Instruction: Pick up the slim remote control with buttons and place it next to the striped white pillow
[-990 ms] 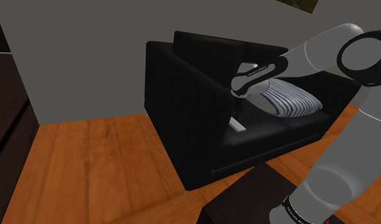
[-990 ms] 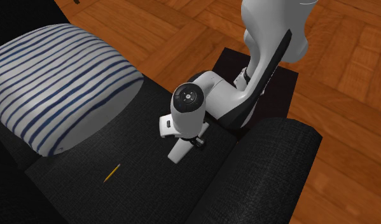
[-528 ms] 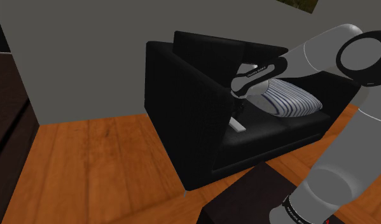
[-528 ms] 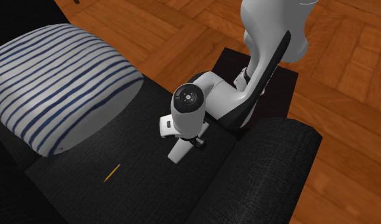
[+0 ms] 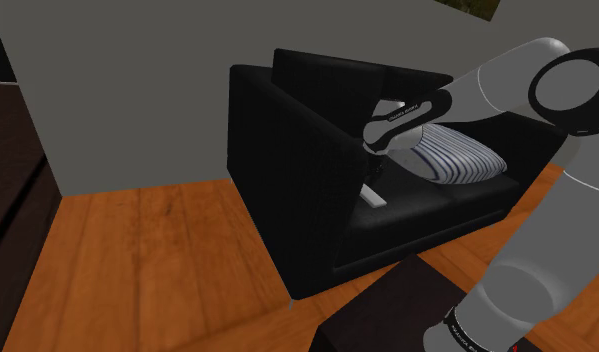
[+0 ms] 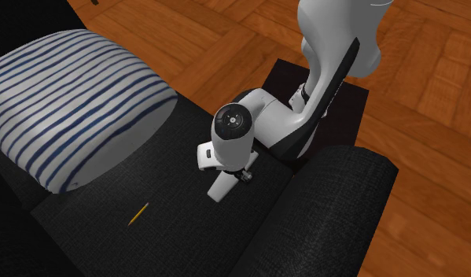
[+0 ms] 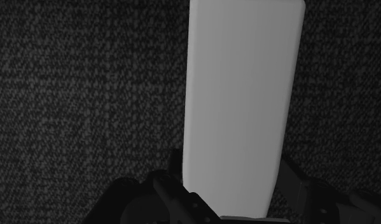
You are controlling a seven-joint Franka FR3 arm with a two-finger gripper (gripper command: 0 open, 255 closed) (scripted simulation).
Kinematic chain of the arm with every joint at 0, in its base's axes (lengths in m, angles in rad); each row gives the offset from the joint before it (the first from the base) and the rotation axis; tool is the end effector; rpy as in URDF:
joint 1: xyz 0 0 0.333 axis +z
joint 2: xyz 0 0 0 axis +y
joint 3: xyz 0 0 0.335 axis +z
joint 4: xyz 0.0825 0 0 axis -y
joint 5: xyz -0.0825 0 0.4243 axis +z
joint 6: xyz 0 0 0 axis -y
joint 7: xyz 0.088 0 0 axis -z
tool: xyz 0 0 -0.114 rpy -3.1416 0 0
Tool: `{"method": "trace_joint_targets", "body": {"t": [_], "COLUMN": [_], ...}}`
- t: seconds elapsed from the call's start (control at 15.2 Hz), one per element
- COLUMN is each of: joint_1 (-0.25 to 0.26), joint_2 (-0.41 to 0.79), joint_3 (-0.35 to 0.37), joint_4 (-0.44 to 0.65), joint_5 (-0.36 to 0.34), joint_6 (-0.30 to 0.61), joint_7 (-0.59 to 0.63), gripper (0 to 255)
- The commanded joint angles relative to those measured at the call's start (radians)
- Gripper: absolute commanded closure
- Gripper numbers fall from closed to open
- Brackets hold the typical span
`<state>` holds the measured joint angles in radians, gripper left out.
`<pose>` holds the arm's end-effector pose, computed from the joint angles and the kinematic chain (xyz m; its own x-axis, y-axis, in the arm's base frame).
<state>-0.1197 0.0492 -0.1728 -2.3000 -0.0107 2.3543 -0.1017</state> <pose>0.5242 -0.1581 0.3112 0.9833 -0.1820 0.0041 -0.1820 -0.9832 0.0166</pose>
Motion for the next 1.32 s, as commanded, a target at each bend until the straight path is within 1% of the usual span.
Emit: {"method": "trace_joint_targets", "body": {"t": [0.0, 0.07, 1.25], "joint_1": [0.0, 0.0, 0.002], "joint_2": [0.0, 0.0, -0.13], "joint_3": [0.0, 0.0, 0.003], "joint_4": [0.0, 0.0, 0.113], "joint_5": [0.0, 0.0, -0.024], "joint_6": [0.0, 0.0, -0.241], "joint_7": [0.0, 0.0, 0.015], "gripper": [255, 255, 255]}}
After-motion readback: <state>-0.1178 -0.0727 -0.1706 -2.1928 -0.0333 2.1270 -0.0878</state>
